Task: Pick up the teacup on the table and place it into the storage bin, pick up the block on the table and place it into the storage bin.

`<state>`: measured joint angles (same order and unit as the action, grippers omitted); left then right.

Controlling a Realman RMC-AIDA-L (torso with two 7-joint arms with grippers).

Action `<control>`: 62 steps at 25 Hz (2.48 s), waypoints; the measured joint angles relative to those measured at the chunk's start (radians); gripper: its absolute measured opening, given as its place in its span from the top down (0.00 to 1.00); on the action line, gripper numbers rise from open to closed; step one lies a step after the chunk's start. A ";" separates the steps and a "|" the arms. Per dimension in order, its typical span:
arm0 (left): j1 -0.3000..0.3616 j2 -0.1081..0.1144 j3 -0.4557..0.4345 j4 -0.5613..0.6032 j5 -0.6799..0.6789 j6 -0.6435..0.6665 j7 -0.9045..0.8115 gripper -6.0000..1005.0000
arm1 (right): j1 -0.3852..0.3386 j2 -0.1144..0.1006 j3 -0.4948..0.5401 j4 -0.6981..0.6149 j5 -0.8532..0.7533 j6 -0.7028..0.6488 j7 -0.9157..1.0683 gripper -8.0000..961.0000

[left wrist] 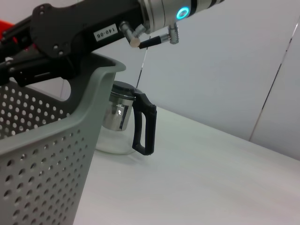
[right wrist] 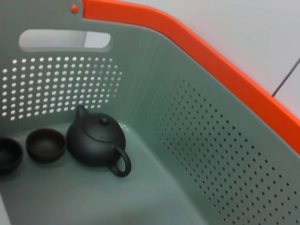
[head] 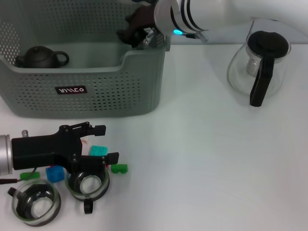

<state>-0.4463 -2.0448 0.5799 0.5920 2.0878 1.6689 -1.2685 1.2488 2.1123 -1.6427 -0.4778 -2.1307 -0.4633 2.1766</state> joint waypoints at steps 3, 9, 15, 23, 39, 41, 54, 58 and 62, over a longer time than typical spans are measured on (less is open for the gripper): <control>0.000 0.000 0.000 0.000 0.000 0.000 -0.001 0.20 | -0.017 -0.002 -0.003 -0.039 0.000 -0.002 0.000 0.68; 0.004 0.006 -0.001 0.001 0.000 0.005 -0.004 0.20 | -0.097 -0.009 0.004 -0.235 -0.006 -0.040 0.000 0.46; 0.010 0.011 -0.002 0.007 0.000 0.010 -0.006 0.21 | -0.279 -0.011 0.008 -0.591 -0.002 -0.144 -0.014 0.37; 0.012 0.031 -0.002 0.011 0.007 0.024 -0.005 0.21 | -0.594 -0.012 0.014 -0.929 0.175 -0.339 -0.143 0.35; 0.019 0.048 0.006 0.274 0.178 0.247 -0.094 0.21 | -0.671 -0.015 0.374 -0.529 0.484 -0.985 -0.559 0.16; 0.017 0.048 0.008 0.322 0.210 0.276 -0.112 0.22 | -0.668 -0.015 0.359 -0.505 0.475 -0.989 -0.593 0.09; 0.018 -0.032 0.195 0.708 0.513 0.366 -0.334 0.22 | -0.589 -0.011 0.297 -0.443 0.290 -0.958 -0.504 0.03; 0.016 -0.079 0.215 0.779 0.591 0.367 -0.350 0.22 | -0.579 -0.012 0.306 -0.430 0.296 -0.927 -0.503 0.03; 0.022 -0.101 0.221 0.833 0.616 0.371 -0.370 0.22 | -0.577 -0.011 0.306 -0.429 0.298 -0.901 -0.507 0.03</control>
<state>-0.4248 -2.1457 0.8004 1.4255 2.7034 2.0396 -1.6390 0.6715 2.1015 -1.3365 -0.9072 -1.8327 -1.3648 1.6699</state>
